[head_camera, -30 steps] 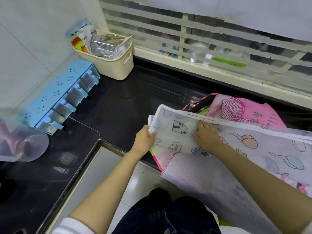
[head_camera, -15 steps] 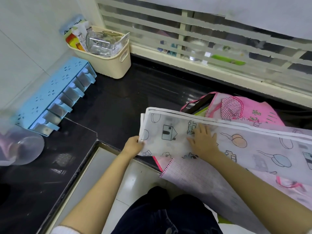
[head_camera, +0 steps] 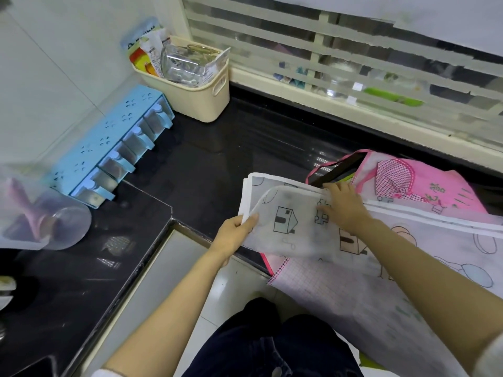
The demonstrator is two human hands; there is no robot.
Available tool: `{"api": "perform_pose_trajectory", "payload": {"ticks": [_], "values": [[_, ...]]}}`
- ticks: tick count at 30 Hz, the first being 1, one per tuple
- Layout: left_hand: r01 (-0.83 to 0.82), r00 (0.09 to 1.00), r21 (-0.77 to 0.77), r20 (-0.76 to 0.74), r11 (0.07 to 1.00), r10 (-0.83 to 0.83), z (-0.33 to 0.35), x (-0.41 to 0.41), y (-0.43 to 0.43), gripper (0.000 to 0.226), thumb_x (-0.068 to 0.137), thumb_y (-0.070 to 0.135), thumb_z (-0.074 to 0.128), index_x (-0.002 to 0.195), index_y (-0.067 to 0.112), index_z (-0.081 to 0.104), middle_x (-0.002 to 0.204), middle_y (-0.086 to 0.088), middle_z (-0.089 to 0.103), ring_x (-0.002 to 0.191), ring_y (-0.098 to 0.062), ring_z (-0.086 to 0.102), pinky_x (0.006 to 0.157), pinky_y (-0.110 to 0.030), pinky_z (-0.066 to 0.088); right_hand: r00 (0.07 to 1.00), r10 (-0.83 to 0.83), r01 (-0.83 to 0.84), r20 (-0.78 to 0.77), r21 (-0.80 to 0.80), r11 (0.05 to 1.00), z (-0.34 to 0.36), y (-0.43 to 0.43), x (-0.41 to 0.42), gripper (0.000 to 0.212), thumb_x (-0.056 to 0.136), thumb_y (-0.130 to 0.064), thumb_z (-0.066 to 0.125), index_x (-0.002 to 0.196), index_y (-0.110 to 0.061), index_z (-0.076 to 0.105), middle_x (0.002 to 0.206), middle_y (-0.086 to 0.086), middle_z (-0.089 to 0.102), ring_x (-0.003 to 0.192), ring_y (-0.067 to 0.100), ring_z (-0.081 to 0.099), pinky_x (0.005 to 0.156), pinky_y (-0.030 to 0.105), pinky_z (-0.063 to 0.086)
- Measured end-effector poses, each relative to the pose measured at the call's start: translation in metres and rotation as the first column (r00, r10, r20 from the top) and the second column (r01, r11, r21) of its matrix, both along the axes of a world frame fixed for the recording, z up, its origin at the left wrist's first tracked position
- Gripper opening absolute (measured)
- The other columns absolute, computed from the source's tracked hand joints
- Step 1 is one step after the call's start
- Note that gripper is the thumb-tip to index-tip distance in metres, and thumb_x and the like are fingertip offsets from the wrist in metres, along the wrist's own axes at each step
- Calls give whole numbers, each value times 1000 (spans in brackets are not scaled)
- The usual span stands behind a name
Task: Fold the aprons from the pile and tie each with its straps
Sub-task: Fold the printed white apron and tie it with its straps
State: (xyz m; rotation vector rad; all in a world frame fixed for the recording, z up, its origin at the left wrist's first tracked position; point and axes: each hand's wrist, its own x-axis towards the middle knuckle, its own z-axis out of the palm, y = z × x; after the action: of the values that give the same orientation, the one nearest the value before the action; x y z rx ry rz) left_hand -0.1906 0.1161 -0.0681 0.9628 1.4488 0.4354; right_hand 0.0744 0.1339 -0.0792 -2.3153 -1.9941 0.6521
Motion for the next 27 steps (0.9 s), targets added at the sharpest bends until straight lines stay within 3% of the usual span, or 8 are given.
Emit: {"api": "perform_pose_trajectory", "payload": {"ticks": [2,5,10,14,18,20,23,27], "values": [[24,993,77,-121,997,-15,-4,0,-2,49,92,46,53,88,-2,65,93,-16,70,78,-22,63,73,-27,51,1000,10,-11,-30,-19,1000,2,4,0,55,90,-37,58,137,-14,42,135,9,43,128,26,34,105,40,30],[127,944,171,-324,977,-66,-10,-3,-5,32,94,35,54,87,4,55,79,-2,59,67,-9,52,51,-8,40,998,58,-58,1,-30,998,3,7,2,43,92,-36,55,128,-14,51,128,8,50,121,24,41,100,38,35],[218,842,132,-526,967,-118,-20,-13,-13,24,88,25,64,73,14,49,64,6,48,61,-10,46,50,-17,34,997,61,-55,44,-125,991,0,11,3,31,95,-33,51,102,-4,58,112,12,55,99,26,52,81,36,43],[82,940,217,-341,973,-3,-19,-21,-7,38,88,15,64,58,12,41,59,-1,41,61,-17,37,54,-24,31,998,47,-41,41,-141,989,1,17,3,30,96,-30,50,104,-2,57,113,14,54,102,27,52,82,36,42],[-97,977,265,-160,959,143,3,-10,12,37,96,20,49,61,9,50,64,2,51,66,-14,45,63,-26,36,994,78,-66,77,-147,987,1,19,6,26,99,-22,44,109,-1,57,117,15,52,107,29,51,86,36,42],[-110,971,256,-178,961,159,8,-8,18,42,96,31,48,71,-3,53,69,-5,48,69,-18,43,66,-29,35,980,137,-113,143,-163,980,2,19,6,24,100,-17,41,113,-4,56,120,15,50,111,28,49,90,35,43],[-64,953,159,-284,985,108,6,-8,19,46,92,45,52,82,2,62,74,-6,51,70,-17,46,66,-28,37,941,246,-199,233,-208,958,4,19,3,26,99,-15,40,121,-9,53,125,13,45,117,26,45,95,34,44],[95,927,89,-371,991,-56,-2,2,14,27,96,31,49,98,6,59,92,-6,59,80,-20,53,61,-23,40,898,325,-276,296,-197,941,5,19,1,29,100,-20,41,126,-14,52,125,10,45,119,25,44,97,35,43]]}}
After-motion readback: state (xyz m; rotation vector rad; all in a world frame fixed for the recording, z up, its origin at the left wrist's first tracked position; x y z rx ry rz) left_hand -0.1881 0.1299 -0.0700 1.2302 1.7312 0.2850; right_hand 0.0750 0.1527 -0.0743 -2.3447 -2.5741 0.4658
